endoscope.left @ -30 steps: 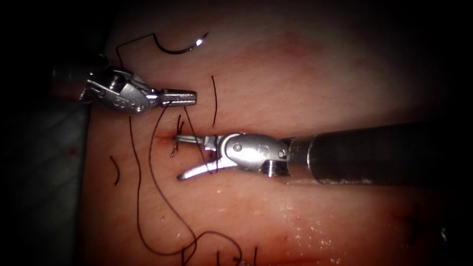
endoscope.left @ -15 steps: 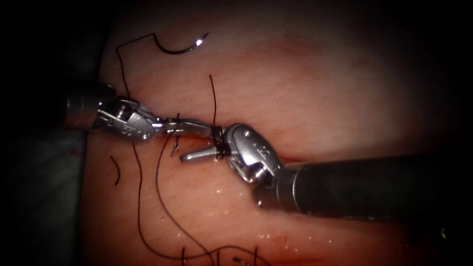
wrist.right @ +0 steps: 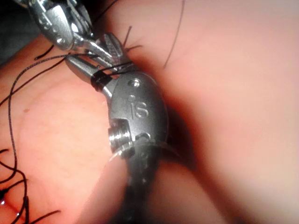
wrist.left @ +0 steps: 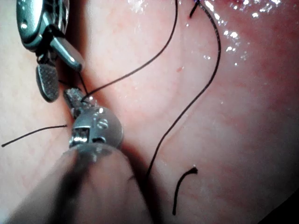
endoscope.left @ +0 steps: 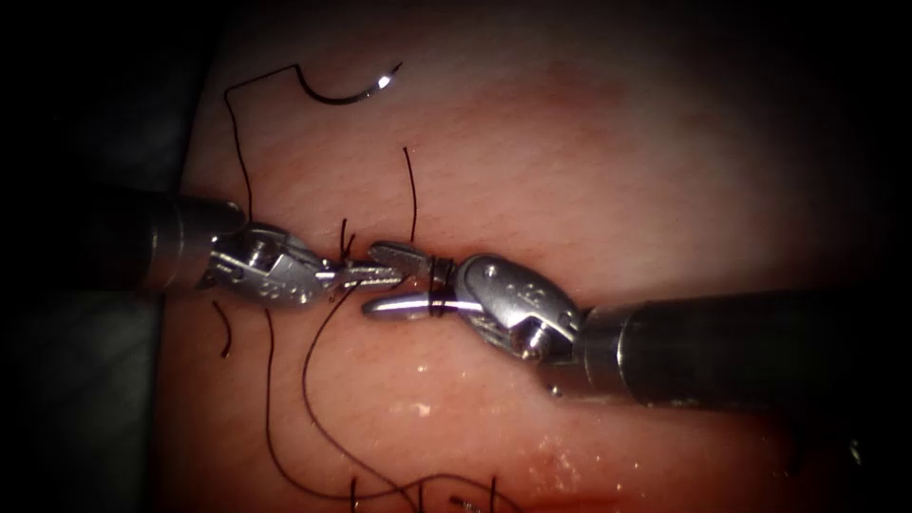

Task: Wound Closure
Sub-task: Loop the suture twice around the right needle driver counter clockwise, then grab the short tail end with the right jaws, then tie the knot by pulling the left tool up and the right tool down.

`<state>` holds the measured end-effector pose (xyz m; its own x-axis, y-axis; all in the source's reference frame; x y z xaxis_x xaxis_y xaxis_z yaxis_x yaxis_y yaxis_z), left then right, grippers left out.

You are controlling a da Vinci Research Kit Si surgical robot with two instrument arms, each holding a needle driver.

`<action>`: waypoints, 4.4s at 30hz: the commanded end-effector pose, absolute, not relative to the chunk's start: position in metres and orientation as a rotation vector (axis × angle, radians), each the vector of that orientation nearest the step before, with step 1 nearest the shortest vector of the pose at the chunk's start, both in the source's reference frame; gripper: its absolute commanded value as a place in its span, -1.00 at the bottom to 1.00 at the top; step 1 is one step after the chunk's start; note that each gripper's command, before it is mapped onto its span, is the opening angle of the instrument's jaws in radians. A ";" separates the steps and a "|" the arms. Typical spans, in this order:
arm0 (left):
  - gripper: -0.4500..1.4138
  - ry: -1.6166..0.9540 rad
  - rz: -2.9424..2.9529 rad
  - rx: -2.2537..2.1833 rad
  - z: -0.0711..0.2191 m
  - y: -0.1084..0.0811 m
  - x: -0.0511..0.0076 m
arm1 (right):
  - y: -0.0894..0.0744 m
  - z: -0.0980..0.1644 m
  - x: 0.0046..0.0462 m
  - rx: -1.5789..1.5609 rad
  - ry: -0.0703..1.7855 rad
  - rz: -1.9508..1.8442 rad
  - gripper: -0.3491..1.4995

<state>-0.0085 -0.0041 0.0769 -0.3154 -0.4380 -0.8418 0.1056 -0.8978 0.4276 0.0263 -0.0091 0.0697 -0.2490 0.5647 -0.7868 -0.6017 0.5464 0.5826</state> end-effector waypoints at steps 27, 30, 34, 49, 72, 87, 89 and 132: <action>-1.00 -0.667 -2.480 1.427 0.075 -0.006 -0.0114 | -0.008 0.073 0.0255 -0.050 1.188 1.498 0.45; -1.00 -0.664 -2.481 1.429 0.075 -0.006 -0.0116 | -0.008 0.074 0.0252 -0.060 1.180 1.506 0.51; -1.00 -0.669 -2.480 1.427 0.075 -0.005 -0.0114 | -0.008 0.074 0.0251 -0.063 1.171 1.507 0.51; -1.00 -0.660 -2.491 1.434 0.076 -0.002 -0.0108 | -0.006 0.076 0.0263 -0.075 1.126 1.533 0.40; -1.00 -0.655 -2.485 1.438 0.076 -0.001 -0.0100 | -0.007 0.077 0.0271 -0.018 1.093 1.628 -1.00; -1.00 -0.644 -2.502 1.441 0.076 0.000 -0.0095 | -0.009 0.076 0.0279 0.002 1.099 1.601 -1.00; -1.00 -0.641 -2.508 1.443 0.076 0.001 -0.0093 | -0.010 0.076 0.0281 0.001 1.100 1.599 -1.00; -1.00 -0.611 -2.633 1.319 0.079 0.019 -0.0079 | -0.022 0.070 0.0308 -0.178 1.054 1.398 -1.00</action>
<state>-0.0073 0.0187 0.0786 -0.6104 -0.2904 -0.7369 -0.0616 -0.9101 0.4097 0.0302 -0.0213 0.0699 -0.1733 0.7056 -0.6871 -0.8537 0.2403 0.4621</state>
